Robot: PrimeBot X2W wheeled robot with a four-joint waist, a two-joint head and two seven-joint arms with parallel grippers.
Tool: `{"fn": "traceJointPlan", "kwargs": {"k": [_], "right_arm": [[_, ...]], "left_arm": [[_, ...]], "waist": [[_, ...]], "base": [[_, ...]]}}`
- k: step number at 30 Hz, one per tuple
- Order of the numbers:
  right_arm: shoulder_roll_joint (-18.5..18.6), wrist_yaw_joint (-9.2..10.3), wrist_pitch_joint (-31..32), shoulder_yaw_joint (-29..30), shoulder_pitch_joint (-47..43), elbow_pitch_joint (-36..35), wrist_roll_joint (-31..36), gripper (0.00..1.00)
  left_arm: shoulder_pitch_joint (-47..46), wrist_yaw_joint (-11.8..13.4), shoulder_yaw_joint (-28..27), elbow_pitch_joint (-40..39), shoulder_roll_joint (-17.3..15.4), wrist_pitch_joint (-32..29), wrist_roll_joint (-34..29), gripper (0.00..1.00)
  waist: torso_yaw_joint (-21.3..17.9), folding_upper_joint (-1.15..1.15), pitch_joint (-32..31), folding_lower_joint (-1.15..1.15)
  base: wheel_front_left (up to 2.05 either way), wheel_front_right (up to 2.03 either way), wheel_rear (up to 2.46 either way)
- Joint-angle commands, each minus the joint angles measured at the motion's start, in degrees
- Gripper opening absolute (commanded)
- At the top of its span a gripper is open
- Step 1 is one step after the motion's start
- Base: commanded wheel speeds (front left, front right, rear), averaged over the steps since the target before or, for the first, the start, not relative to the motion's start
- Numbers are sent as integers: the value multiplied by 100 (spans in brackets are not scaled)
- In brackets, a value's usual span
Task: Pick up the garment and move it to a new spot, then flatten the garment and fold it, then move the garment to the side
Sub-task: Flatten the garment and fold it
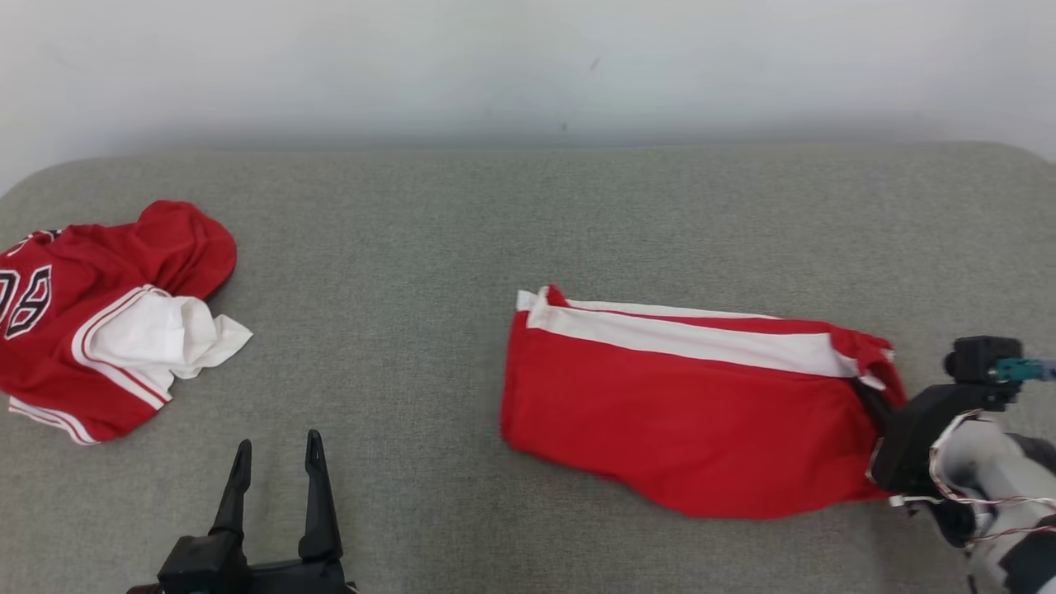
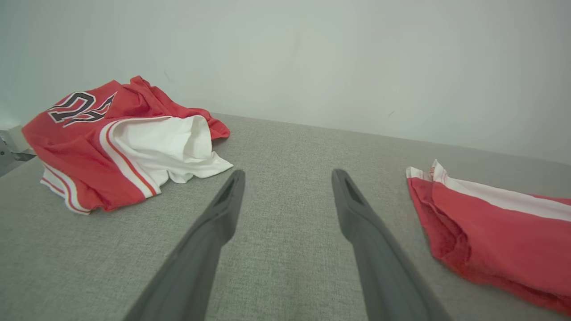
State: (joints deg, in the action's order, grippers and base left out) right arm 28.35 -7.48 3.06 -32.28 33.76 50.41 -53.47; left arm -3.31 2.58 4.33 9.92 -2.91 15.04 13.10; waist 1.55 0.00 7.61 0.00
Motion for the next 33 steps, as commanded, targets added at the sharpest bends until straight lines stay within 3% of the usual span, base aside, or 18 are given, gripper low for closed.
{"fn": "traceJointPlan", "kwargs": {"k": [1, 6, 12, 24, 33], "right_arm": [[140, -6, 39, -34, -84, -39, -75, 0], [683, -6, 257, -154, -22, -157, -310, 0], [893, -6, 560, -238, 131, -387, -677, 0], [409, -7, 1819, 195, 152, -1099, -2465, 0], [-253, -7, 2299, 432, 516, -1016, -3156, 0]], "left_arm": [[94, 1, -15, 13, 3, 15, -23, 100], [96, -41, -22, 37, 3, 15, -30, 100], [128, -70, -46, 74, 3, 15, 21, 100], [275, -102, -62, 164, 3, 14, 92, 100], [177, -106, 41, 197, 2, 15, 143, 100]], "waist": [[-107, 0, -65, 0], [-274, 0, -109, 0], [-408, 0, -169, 0], [-516, 0, -377, 0], [-401, 0, -347, 0]], "base": [[0, 0, 0], [0, 0, 0], [0, 0, 0], [0, 0, 0], [0, 0, 0]]}}
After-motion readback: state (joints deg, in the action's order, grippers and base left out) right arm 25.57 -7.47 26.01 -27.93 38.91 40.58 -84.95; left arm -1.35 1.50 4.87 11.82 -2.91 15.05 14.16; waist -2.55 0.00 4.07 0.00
